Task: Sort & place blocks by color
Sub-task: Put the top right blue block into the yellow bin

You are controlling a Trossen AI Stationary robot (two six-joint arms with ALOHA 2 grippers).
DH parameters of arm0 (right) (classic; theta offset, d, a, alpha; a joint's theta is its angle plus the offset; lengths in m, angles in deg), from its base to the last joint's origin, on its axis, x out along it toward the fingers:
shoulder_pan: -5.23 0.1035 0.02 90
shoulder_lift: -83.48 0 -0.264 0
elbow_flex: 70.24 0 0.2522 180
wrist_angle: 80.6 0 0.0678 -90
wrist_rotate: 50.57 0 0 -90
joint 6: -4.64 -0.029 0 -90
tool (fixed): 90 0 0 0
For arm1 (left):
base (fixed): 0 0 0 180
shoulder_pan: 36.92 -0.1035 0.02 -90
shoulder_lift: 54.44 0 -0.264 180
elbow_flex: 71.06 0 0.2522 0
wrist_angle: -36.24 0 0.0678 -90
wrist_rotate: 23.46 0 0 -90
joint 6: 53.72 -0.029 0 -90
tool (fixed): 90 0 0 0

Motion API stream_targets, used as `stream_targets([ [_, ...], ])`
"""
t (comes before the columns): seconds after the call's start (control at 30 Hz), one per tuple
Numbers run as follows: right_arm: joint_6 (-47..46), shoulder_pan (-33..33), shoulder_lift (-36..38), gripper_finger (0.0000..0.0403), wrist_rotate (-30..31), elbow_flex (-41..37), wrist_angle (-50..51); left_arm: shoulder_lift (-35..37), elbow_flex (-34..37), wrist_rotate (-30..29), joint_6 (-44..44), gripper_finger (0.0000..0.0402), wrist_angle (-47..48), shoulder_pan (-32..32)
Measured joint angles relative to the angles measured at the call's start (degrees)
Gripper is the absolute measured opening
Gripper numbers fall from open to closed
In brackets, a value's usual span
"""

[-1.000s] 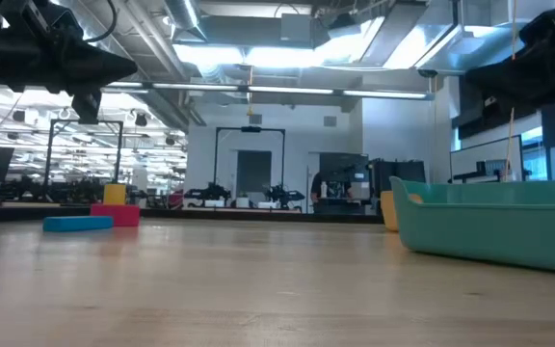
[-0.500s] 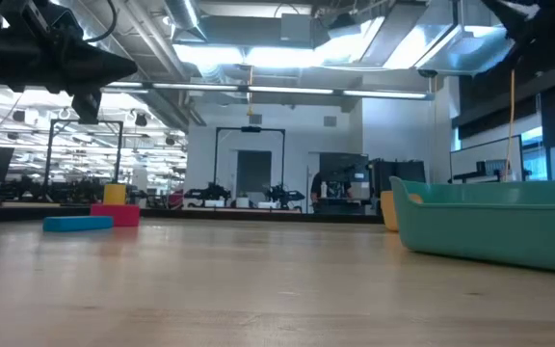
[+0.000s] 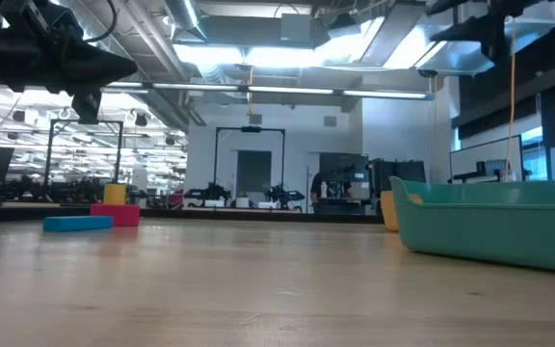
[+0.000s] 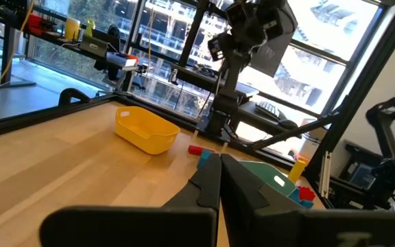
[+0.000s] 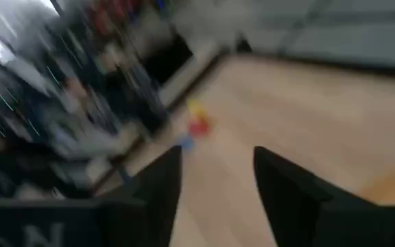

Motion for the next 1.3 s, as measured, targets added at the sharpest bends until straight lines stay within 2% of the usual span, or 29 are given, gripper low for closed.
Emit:
stream_targets([
  [0.17, 9.8, 0.0, -9.6, 0.0229, -11.5, 8.0, 15.6, 0.0, 0.0, 0.0, 0.0, 0.0, 0.0, 0.0],
  [0.3, 20.1, 0.0, -16.2, 0.0232, -20.4, 8.6, 22.8, 0.0, 0.0, 0.0, 0.0, 0.0, 0.0, 0.0],
  [0.4, 27.7, 0.0, -21.1, 0.0233, -24.0, 7.2, 26.3, 0.0, 0.0, 0.0, 0.0, 0.0, 0.0, 0.0],
  [0.6, 41.9, 0.0, -29.7, 0.0233, -23.5, 3.1, 24.4, 0.0, 0.0, 0.0, 0.0, 0.0, 0.0, 0.0],
  [0.73, 46.3, 0.0, -34.1, 0.0233, -23.4, -0.4, 21.3, 0.0, 0.0, 0.0, 0.0, 0.0, 0.0, 0.0],
  [0.97, 46.2, 0.0, -39.3, 0.0233, -18.7, -2.5, 16.8, 0.0, 0.0, 0.0, 0.0, 0.0, 0.0, 0.0],
  [1.3, 46.2, 0.0, -44.9, 0.0233, -18.4, -2.5, 15.3, 0.0, 0.0, 0.0, 0.0, 0.0, 0.0, 0.0],
])
